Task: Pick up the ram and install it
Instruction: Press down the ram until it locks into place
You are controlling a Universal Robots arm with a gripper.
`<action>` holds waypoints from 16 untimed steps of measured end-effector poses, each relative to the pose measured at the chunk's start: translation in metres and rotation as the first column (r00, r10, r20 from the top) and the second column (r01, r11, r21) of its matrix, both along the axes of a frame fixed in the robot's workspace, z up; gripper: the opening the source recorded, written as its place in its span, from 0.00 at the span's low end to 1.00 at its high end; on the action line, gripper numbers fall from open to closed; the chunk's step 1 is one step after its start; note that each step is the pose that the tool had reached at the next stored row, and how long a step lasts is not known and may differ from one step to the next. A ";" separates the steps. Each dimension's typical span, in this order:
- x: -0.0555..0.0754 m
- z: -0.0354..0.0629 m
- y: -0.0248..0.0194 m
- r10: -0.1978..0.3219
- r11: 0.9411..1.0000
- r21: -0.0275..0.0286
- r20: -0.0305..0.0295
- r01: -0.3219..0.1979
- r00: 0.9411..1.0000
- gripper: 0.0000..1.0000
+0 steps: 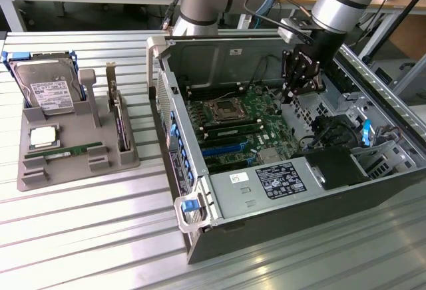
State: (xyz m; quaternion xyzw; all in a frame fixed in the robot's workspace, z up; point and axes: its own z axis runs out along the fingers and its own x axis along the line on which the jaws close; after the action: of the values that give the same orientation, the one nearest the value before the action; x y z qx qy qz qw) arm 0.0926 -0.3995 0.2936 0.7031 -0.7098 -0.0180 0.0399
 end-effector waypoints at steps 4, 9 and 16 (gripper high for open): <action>0.000 -0.0001 0.0000 0.000 1.000 0.000 0.006 0.000 1.000 0.11; 0.000 -0.0001 0.0000 0.000 1.000 0.000 0.006 0.000 1.000 0.11; 0.000 -0.0001 0.0000 0.000 1.000 0.000 0.006 0.000 1.000 0.11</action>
State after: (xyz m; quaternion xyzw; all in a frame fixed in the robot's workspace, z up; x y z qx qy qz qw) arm 0.0926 -0.3995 0.2935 0.7031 -0.7099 -0.0160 0.0378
